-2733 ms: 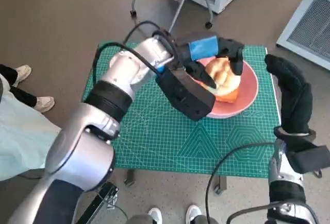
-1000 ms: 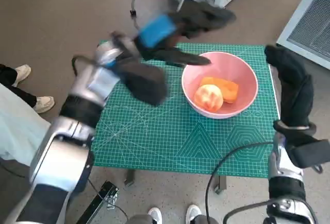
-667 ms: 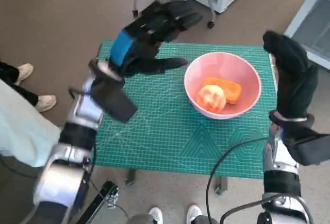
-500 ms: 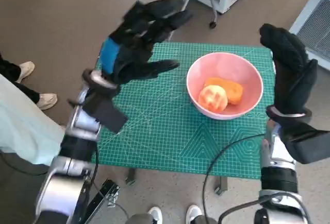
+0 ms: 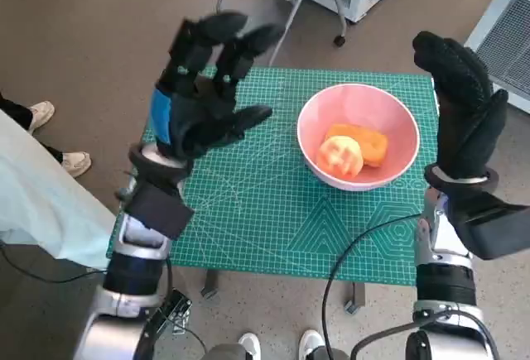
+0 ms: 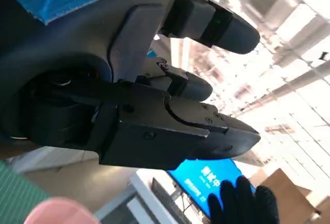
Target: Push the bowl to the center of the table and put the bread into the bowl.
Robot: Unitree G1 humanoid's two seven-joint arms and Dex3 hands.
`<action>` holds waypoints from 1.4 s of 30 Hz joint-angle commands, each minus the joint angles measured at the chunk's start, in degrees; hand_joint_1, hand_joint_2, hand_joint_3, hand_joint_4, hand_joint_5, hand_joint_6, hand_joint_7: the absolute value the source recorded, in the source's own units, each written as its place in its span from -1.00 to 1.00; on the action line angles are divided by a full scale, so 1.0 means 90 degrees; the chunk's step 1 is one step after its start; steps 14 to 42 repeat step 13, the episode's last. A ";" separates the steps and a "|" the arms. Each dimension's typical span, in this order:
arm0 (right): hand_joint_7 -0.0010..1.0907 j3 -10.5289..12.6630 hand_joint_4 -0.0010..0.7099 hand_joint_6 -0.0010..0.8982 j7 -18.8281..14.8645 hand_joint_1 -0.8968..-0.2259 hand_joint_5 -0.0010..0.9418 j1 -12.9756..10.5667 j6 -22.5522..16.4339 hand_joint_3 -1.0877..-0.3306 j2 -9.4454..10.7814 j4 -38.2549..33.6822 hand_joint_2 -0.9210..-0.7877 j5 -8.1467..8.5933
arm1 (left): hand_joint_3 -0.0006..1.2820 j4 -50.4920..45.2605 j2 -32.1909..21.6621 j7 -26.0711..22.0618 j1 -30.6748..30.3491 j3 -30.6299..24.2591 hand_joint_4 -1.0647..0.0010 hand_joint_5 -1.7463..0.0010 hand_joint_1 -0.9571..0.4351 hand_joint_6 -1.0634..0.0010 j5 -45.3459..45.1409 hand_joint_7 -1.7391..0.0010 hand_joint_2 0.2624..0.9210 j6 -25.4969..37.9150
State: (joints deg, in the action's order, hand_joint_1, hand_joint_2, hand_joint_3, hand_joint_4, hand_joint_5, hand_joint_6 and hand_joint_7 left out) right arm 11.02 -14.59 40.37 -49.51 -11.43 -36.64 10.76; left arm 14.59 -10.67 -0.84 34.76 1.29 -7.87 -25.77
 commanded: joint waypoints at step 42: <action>0.48 -0.0103 0.07 -0.94 0.0145 -0.01 -0.99 0.0017 0.0199 -0.21 0.0004 0.0148 -1.00 -0.0338 | -0.90 -0.0244 0.0128 -0.0038 -0.0381 -0.0067 0.78 0.01 0.37 0.67 0.0162 -0.08 0.99 0.0030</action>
